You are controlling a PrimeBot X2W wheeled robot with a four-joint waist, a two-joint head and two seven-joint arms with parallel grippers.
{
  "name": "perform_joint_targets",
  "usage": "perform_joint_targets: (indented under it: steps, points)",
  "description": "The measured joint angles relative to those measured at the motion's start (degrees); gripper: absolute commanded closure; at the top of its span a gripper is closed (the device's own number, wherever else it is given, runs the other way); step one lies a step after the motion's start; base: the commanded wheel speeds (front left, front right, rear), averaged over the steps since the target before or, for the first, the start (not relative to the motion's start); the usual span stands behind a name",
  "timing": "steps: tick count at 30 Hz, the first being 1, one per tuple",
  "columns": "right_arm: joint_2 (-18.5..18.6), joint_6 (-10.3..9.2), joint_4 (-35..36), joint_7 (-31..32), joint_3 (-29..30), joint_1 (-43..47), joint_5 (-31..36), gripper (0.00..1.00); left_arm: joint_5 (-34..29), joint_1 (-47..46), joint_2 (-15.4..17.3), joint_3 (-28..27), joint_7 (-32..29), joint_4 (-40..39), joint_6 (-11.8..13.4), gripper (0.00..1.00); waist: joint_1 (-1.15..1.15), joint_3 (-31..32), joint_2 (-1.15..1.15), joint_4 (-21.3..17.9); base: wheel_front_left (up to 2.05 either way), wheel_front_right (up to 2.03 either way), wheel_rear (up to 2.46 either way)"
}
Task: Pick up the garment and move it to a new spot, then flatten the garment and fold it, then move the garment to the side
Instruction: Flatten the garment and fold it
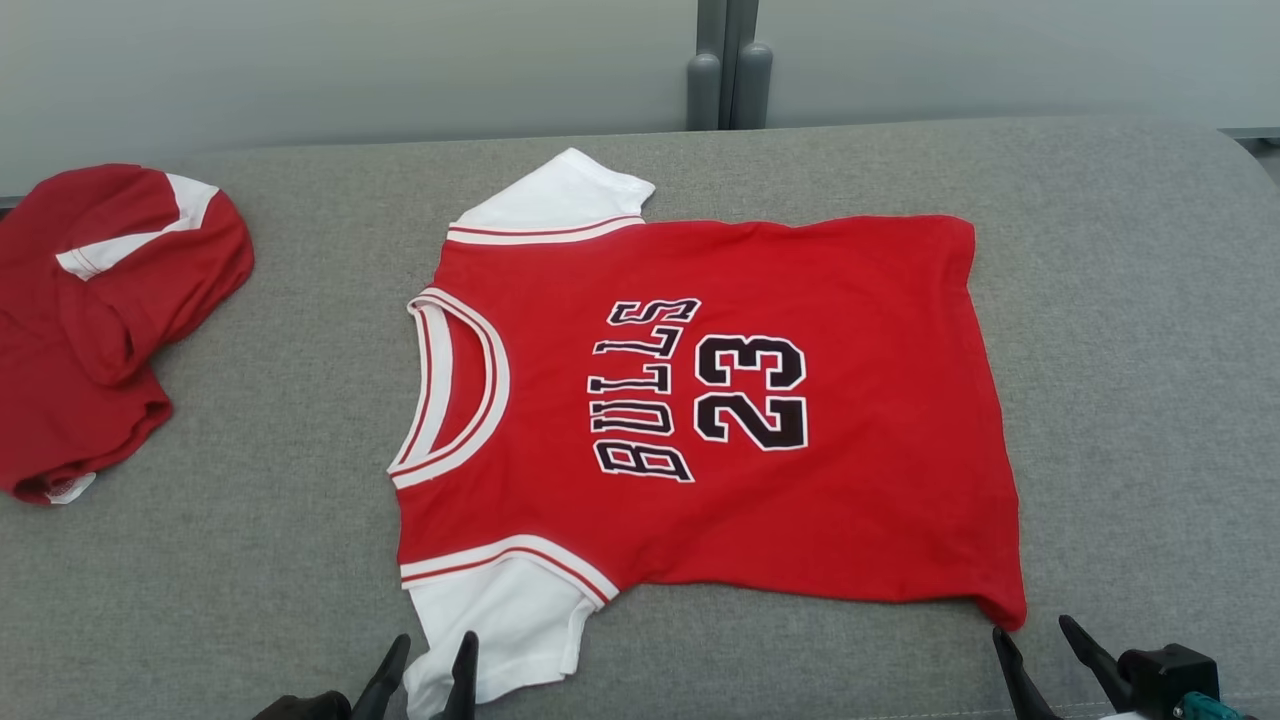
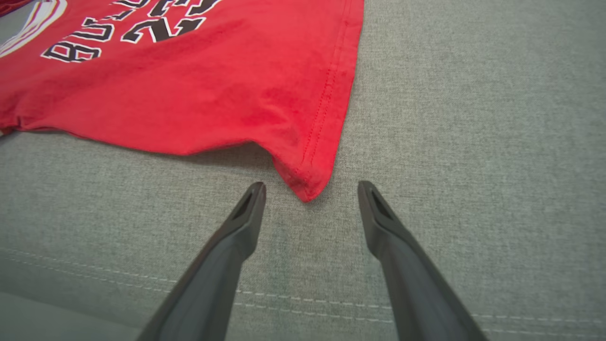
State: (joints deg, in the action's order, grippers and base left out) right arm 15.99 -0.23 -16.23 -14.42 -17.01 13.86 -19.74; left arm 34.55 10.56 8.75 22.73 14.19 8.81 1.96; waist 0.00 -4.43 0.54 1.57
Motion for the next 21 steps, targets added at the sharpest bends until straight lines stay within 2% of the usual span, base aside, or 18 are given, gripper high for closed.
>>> perform_joint_targets:
  steps: [4,7,9,13,16,19,21]
  points:
    - [-0.19,0.42,-1.52,0.00,0.16,-1.52,0.01,0.04,0.00,-0.03,-0.11,0.43,-0.01,0.08,-0.35,0.00,0.00,-0.12,0.00,0.15,0.00,0.00,0.00]
    - [-0.26,0.68,-2.29,0.00,0.62,-2.47,0.03,0.13,0.00,-0.09,-0.18,0.85,-0.04,0.11,-0.55,0.00,0.00,-0.49,0.00,0.41,0.00,0.00,0.00]
    - [-0.47,0.73,-2.91,0.00,0.70,-3.17,0.04,0.15,0.10,-0.15,-0.23,1.03,-0.19,0.18,-0.79,0.00,0.00,-0.75,0.00,0.63,0.00,0.00,0.00]
    - [-1.29,0.89,-4.35,0.00,1.02,-4.08,0.04,0.24,0.10,-1.12,-0.32,1.36,-0.54,0.42,-1.26,0.00,0.00,-1.33,0.00,1.14,0.00,0.00,0.00]
    - [-1.51,1.24,-5.24,0.00,1.19,-4.36,0.04,0.25,0.12,-1.70,-0.42,1.36,-0.54,0.56,-1.45,0.00,0.00,-1.71,0.00,1.58,0.00,0.00,0.00]
    - [-1.54,1.70,-6.35,0.00,1.21,-4.77,0.04,0.35,0.16,-1.81,-0.48,1.31,-0.54,0.99,-1.45,0.00,0.00,-2.07,0.00,1.98,0.00,0.00,0.00]
    - [-1.69,1.74,-6.78,0.00,1.18,-5.45,0.05,0.49,0.47,-1.82,-0.52,1.18,-0.54,1.36,-1.45,0.00,0.00,-2.21,0.00,2.15,0.00,0.00,0.00]
